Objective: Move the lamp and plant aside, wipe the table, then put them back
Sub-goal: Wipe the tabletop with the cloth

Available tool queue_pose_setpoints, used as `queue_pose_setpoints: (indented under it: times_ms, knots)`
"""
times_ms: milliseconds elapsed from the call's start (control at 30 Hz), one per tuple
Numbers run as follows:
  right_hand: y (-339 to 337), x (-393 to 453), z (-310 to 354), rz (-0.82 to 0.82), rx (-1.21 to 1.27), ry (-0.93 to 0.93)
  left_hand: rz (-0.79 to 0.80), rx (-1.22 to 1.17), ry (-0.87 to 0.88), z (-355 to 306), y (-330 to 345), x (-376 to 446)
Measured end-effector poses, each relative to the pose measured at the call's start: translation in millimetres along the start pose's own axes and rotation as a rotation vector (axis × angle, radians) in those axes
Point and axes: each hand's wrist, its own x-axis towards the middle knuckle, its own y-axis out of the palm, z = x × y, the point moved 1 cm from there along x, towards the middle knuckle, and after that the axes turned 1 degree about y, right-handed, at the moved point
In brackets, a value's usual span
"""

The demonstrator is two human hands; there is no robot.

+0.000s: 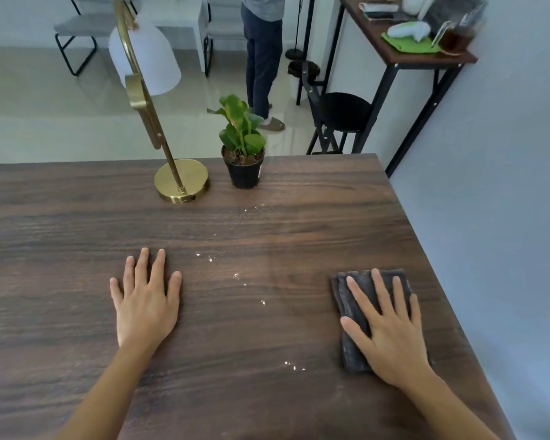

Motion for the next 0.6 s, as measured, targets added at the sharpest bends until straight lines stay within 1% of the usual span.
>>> queue_pose_setpoints:
  times_ms: [100,267,367,467,533,600]
  knots:
    - [-7,43,-21,-0.006,-0.013,0.152,0.002,0.006,0.000,0,1,0]
    - [-28,192,-32,-0.052,0.037,0.346,-0.012,0.000,-0.002,1,1,-1]
    - [-36,281,-11,-0.035,0.090,0.399,-0.024,0.003,-0.037,4,2,3]
    - [-47,326,10,-0.020,0.095,0.454,-0.027,-0.013,-0.027,1,1,1]
    - [-51,338,23,-0.005,0.072,0.400,-0.023,-0.015,-0.011,-3,0,1]
    - [-47,344,53,0.034,0.054,0.210,-0.022,-0.009,-0.015,-4,1,2]
